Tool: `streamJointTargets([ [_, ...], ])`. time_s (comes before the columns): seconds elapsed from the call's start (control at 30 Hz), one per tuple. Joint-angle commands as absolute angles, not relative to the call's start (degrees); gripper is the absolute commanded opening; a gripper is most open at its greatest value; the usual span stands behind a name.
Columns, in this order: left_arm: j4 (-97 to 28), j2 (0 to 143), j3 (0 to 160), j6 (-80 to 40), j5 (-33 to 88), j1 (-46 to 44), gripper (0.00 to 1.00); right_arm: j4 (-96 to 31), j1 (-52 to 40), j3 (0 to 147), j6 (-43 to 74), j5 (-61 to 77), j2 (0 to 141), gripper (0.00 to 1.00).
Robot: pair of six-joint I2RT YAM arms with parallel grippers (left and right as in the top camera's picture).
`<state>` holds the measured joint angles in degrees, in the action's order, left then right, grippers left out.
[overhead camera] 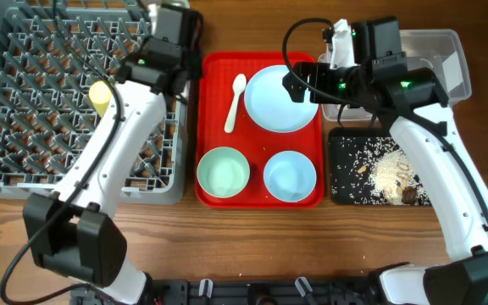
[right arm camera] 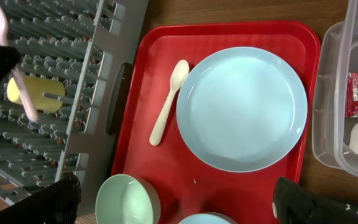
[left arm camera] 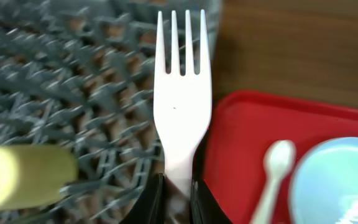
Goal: Sort waste into correct bins and load items into the dishwasher rack
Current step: 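Carry the fork into the dish rack and release it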
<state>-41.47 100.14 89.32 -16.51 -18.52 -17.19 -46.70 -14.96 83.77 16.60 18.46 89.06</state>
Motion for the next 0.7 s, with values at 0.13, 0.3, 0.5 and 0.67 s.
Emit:
streamJointTargets([
  [0.13,-45.0,105.6,89.2,-15.4,-13.3,-12.6,0.11,-46.5,-15.0,83.7,17.0,19.4,89.8,1.00],
  [0.3,-43.5,107.6,89.2,-12.7,-13.5,-12.6,0.10,-46.5,-15.0,83.7,17.0,19.4,89.8,1.00],
  [0.5,-44.7,107.8,89.1,-10.7,-13.5,-12.6,0.17,-46.5,-15.0,83.7,17.0,19.4,89.8,1.00],
  [0.67,-46.6,107.8,89.2,-10.7,-13.5,-12.6,0.49,-46.6,-15.0,83.7,17.0,19.4,89.8,1.00],
])
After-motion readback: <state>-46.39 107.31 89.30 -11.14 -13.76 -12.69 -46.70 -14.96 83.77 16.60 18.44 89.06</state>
